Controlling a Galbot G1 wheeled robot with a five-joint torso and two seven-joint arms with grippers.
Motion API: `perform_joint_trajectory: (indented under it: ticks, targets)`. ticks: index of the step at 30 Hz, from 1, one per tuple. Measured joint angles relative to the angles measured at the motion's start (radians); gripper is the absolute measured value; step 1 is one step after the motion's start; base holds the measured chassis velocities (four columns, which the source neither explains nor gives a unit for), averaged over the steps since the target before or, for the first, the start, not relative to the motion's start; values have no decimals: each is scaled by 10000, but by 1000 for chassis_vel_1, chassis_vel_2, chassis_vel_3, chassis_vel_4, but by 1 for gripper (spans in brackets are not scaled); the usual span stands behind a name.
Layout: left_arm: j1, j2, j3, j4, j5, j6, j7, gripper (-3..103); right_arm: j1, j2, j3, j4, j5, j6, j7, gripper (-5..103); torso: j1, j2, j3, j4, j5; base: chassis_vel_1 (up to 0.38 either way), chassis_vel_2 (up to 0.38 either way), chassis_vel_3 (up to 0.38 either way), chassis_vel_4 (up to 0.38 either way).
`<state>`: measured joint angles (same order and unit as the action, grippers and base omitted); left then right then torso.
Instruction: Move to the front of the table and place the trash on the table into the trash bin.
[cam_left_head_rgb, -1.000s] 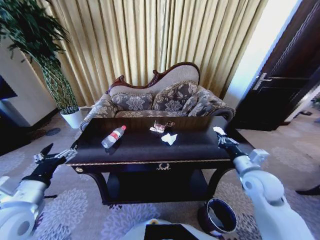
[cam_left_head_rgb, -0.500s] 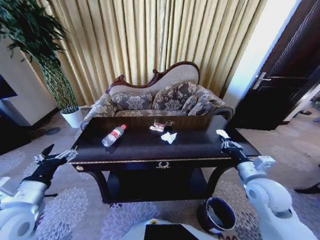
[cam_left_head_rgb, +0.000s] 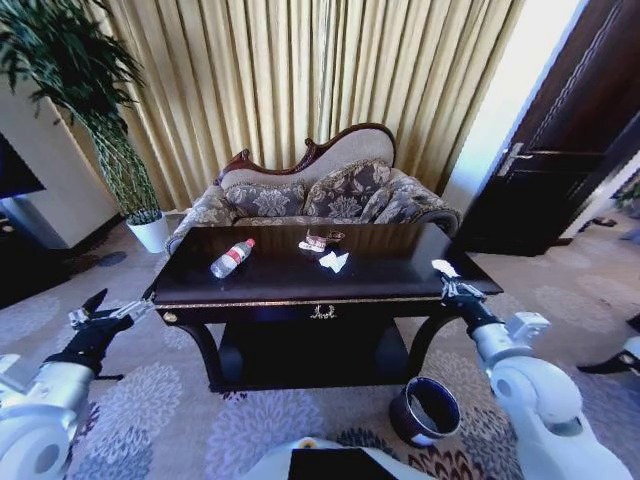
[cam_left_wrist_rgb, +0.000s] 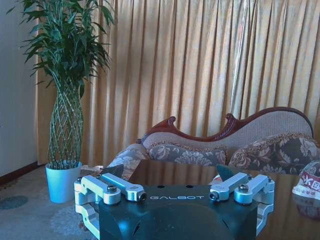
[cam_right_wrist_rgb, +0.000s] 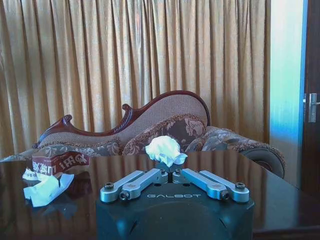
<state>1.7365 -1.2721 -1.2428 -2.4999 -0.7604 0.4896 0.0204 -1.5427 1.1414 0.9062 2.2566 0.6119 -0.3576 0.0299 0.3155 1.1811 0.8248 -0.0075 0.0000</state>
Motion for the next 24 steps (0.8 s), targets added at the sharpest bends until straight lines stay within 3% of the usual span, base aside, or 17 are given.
perform_joint_trajectory:
  ticks: [16,21,24]
  targets:
    - [-5,-79,17,0,11,-6,1,100,71,243,-244,-413,-56,302,-303,0,-3,3,-2,0,-2,108,-101,-103,108]
    - [-8,-96,17,0,10,-10,4,100,-13,389,-288,-980,-181,305,-694,0,-3,2,-1,0,-2,9,-4,-11,7]
    - [-45,-103,17,1,10,-25,15,100,-358,549,-316,-2423,-212,453,-1278,0,6,-3,3,0,1,0,0,0,0]
